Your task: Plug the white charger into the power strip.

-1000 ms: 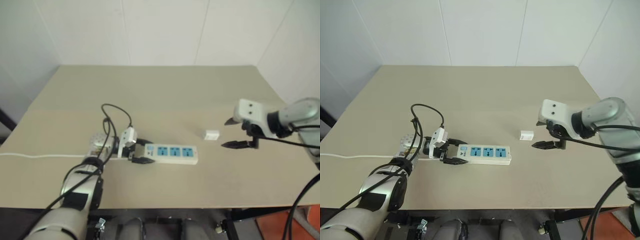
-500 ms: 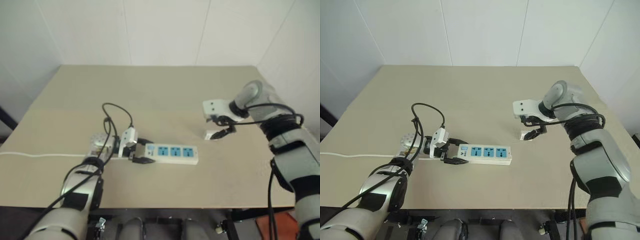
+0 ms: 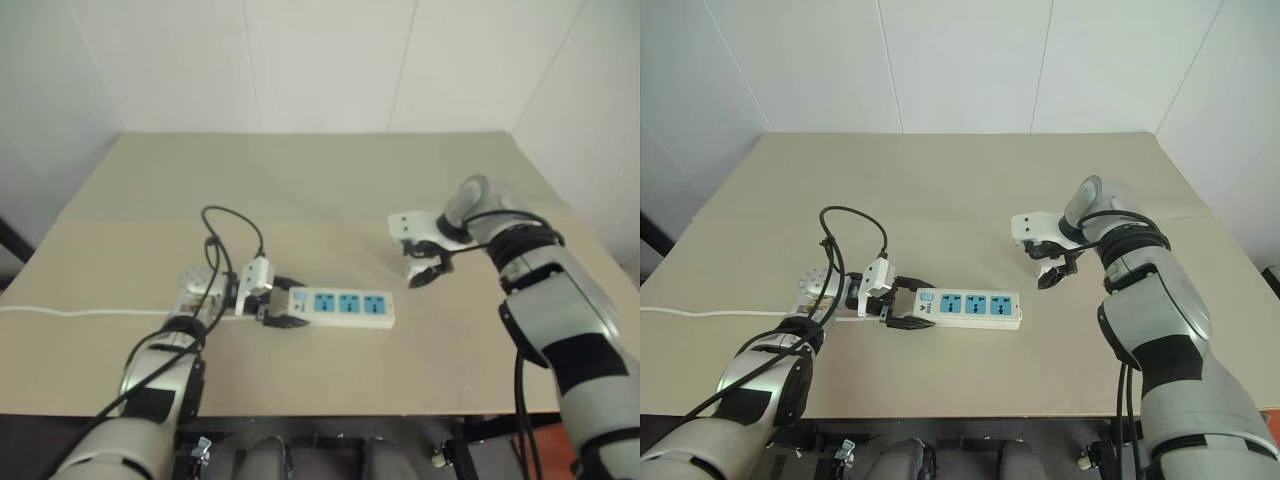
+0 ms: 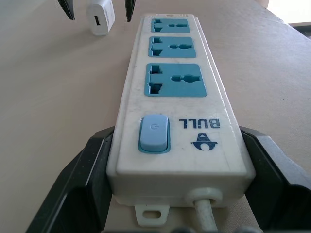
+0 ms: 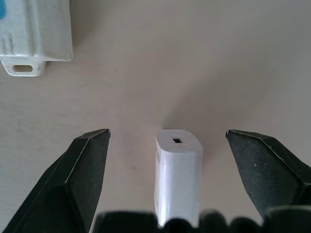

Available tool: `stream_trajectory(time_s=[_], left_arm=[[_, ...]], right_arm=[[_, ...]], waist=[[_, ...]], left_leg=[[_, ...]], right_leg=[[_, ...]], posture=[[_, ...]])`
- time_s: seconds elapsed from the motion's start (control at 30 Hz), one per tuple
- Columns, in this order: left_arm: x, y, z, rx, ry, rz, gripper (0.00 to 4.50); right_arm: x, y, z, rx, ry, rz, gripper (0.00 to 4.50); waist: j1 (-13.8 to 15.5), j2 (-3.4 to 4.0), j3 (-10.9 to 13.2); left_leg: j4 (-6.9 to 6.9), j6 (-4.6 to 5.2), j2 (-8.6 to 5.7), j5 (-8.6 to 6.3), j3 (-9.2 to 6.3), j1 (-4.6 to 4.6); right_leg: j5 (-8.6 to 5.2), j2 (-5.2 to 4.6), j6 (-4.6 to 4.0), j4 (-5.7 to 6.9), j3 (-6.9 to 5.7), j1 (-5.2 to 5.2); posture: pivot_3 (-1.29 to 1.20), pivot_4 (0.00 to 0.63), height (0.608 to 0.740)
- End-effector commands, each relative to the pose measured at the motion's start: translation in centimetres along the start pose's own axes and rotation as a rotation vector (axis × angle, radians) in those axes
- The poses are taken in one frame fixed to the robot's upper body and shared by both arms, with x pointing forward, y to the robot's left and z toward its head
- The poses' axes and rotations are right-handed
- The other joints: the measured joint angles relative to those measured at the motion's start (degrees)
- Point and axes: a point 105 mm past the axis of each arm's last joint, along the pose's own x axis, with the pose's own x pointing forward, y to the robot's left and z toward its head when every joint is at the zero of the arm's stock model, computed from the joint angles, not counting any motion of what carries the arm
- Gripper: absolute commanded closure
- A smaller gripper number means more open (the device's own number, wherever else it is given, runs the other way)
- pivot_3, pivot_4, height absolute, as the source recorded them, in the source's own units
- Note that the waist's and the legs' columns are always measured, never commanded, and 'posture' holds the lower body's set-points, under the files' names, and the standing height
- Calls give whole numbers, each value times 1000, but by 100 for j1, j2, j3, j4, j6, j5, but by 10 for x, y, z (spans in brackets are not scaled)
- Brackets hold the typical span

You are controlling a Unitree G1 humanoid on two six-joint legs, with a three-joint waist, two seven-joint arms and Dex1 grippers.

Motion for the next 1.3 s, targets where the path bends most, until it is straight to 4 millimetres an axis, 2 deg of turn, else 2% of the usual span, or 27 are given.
stream_trajectory(time_s=[0.03, 0.43, 0.57, 0.8, 0.83, 1.1, 1.2, 1.3], left_arm=[[9, -21, -26, -67, 93, -74, 1225], [8, -22, -27, -64, 103, -74, 1225], [8, -22, -28, -64, 105, -71, 1225], [8, -22, -29, -72, 105, -65, 1225], [8, -23, -30, -72, 107, -65, 1225], [7, -21, -29, -67, 110, -63, 1225], [8, -20, -27, -67, 106, -68, 1225], [8, -20, -27, -66, 106, -65, 1225]], right_arm=[[-8, -10, 3, -24, 16, -61, 0], [-2, -12, 5, -15, 20, -81, 0], [0, -11, 3, -31, 37, -81, 831], [2, -12, -1, -45, 66, -93, 3240], [2, -12, -1, -48, 69, -96, 3390], [-13, -18, -1, -111, 71, -126, 3389], [-28, -22, 17, -88, -52, -136, 3389], [-49, -28, 43, -12, -293, -170, 3389]], waist=[[-1, 3, -2], [-22, 21, -12], [-25, 22, -13], [-28, 24, -14], [-28, 24, -14], [-30, 24, -14], [-37, 25, -14], [-46, 27, -12]], left_leg=[[0, 0, 0, 0, 0, 0], [0, 0, -1, 0, -1, 0], [0, 0, -1, 0, -2, 1], [0, 0, -2, 0, -3, 8], [0, 0, -1, 0, -3, 11], [-7, 0, -1, 0, -3, 36], [-7, 0, -1, 0, -2, 36], [-8, 0, 1, 0, -5, 38]], right_leg=[[0, 0, 0, 0, 0, 0], [0, 0, 0, -1, 0, 2], [0, 0, 0, -1, 0, 4], [0, 0, 0, -2, 0, 10], [0, 0, 0, -2, 0, 13], [-1, 0, 1, -5, 0, 36], [-1, 0, 1, -7, 1, 36], [0, 1, 0, -6, 2, 36]], posture=[[0, 150, 740], [0, 150, 740], [0, 150, 740], [0, 150, 740], [0, 150, 740], [0, 150, 740], [0, 150, 740], [0, 150, 740]])
